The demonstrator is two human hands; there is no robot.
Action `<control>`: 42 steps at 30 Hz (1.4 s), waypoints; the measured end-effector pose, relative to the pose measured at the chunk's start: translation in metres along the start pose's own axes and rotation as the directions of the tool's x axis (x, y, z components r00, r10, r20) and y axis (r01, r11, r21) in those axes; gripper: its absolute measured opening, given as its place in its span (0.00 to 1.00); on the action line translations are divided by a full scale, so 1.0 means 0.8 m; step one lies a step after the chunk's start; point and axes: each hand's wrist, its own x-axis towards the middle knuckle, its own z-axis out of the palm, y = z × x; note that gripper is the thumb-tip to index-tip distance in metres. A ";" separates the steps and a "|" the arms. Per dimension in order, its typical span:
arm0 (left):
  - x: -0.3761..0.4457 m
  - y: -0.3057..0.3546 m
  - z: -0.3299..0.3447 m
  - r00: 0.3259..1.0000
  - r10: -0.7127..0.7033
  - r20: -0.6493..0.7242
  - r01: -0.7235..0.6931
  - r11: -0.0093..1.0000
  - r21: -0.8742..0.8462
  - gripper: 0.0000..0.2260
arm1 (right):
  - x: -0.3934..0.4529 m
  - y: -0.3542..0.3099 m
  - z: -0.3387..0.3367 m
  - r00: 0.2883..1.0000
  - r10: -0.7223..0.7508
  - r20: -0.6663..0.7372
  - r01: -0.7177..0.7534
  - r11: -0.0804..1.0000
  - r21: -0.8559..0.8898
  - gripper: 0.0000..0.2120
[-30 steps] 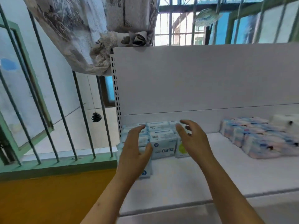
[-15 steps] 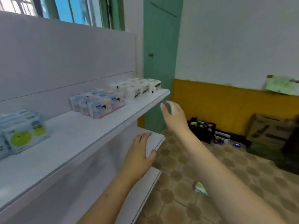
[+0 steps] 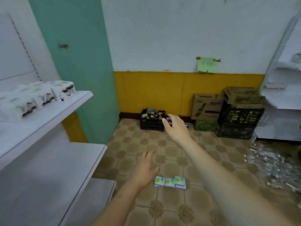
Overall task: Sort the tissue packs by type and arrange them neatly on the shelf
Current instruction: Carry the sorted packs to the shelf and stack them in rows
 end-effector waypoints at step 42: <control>0.562 -0.764 0.793 0.547 -0.644 0.535 0.824 0.527 -0.208 0.23 | 0.318 0.789 0.908 0.587 0.331 0.739 0.102 0.875 -0.473 0.46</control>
